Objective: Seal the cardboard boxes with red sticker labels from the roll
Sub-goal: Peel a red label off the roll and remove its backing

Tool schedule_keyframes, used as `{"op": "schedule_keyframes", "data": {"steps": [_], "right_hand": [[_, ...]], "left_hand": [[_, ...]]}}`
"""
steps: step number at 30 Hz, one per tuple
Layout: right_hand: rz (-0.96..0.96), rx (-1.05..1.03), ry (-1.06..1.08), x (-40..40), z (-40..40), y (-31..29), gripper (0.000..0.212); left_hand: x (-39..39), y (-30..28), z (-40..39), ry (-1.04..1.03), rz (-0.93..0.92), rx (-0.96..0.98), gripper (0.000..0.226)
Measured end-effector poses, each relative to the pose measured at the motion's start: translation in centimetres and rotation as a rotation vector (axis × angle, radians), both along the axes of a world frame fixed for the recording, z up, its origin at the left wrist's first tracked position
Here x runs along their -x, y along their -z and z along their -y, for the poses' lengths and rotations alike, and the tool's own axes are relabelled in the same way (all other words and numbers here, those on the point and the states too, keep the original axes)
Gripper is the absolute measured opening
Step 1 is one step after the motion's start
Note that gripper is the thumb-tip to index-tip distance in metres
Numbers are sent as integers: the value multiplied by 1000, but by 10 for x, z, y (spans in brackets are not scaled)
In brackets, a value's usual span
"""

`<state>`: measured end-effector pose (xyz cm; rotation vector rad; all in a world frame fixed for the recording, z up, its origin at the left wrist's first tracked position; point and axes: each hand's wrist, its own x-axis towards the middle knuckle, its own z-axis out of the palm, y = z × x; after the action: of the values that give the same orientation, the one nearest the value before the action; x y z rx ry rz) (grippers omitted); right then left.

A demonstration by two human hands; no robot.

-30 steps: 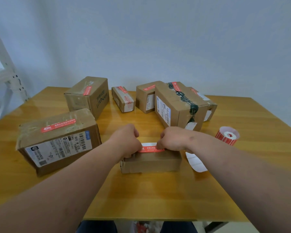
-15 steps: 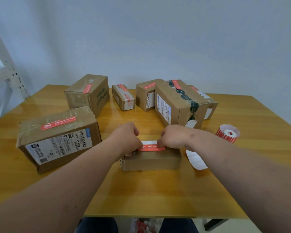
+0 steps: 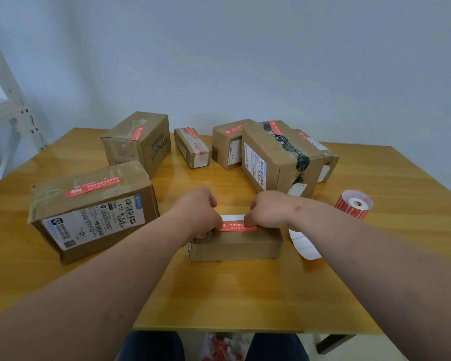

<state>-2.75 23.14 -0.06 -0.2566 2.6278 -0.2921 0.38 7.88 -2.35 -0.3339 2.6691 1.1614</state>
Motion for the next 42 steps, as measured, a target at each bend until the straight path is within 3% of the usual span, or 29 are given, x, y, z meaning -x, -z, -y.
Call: {"op": "schedule_keyframes", "data": {"steps": [24,28,35,42], "right_hand": [[-40,-57,-13,6,1,6,26],[-72,-107,-3,5,-3,1,35],[-7,46,102,2,-17,4,61],[55,188,127,-2,-13,9,60]], "left_hand": [[-4,-3,0,39,10,35,36],[-6,-3,0,65,0,82,37],[-5,-4,5,107,-46,172,41],[-6,1,9,57,-28,-32,27]]}}
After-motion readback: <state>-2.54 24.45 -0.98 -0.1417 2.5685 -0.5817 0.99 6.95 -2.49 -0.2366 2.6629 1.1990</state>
